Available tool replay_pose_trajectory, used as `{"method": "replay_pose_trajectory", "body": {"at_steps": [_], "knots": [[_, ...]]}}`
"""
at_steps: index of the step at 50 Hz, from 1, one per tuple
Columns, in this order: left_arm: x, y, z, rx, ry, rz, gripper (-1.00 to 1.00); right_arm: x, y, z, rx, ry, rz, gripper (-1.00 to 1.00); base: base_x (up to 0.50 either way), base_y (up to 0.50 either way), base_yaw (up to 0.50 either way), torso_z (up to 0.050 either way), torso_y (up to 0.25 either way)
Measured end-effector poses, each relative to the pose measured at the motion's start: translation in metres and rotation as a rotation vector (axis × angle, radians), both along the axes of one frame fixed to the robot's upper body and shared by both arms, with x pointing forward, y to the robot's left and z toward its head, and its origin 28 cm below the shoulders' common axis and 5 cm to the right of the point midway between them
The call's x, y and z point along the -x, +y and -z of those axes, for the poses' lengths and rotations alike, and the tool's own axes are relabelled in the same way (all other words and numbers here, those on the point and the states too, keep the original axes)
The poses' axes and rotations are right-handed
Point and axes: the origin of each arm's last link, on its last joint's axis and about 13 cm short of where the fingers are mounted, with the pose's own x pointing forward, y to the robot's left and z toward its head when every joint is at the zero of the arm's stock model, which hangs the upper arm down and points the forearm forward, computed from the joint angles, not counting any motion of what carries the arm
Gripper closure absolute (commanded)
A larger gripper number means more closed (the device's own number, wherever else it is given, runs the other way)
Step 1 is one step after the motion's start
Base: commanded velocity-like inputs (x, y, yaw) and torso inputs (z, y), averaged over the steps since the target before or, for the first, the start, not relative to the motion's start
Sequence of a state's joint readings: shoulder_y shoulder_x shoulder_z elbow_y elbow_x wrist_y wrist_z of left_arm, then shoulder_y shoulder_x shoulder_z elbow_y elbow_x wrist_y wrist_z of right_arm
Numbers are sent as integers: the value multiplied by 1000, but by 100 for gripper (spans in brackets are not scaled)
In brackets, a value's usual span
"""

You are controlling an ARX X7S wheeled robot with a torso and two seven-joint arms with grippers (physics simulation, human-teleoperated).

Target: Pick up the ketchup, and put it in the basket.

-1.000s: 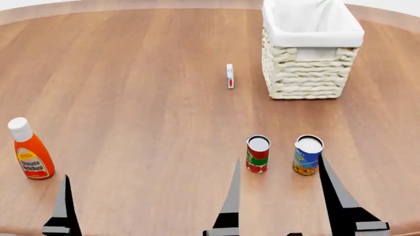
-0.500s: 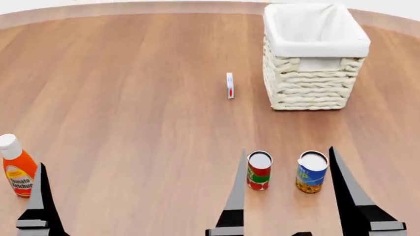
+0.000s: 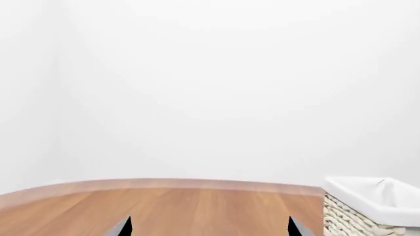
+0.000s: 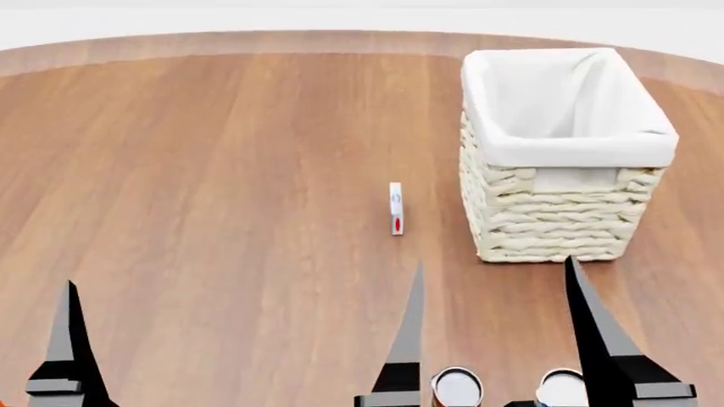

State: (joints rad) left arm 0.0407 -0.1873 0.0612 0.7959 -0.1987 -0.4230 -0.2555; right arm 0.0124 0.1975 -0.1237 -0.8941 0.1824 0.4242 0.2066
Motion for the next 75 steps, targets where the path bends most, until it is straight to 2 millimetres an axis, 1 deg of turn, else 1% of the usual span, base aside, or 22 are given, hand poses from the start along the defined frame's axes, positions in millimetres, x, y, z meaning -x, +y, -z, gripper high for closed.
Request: {"method": "replay_pose_trajectory", "body": {"at_steps": [42,49,64,75], "knots": [[-1,0,2,12,12,5,-100,-1,-1,2,-10,15,-2,-100,496,0,0,0,1],[-1,0,2,13,13,5,-100,-1,-1,2,-16,0,-4,-100,0,0,0,0,2],[-1,0,3,15,17,4,-100,0,-2,3,-44,-12,-1,-100,0,-499,0,0,0],[-1,-1,4,13,23,5,-100,-1,-3,1,-73,-31,26,-100,0,0,0,0,0]]}}
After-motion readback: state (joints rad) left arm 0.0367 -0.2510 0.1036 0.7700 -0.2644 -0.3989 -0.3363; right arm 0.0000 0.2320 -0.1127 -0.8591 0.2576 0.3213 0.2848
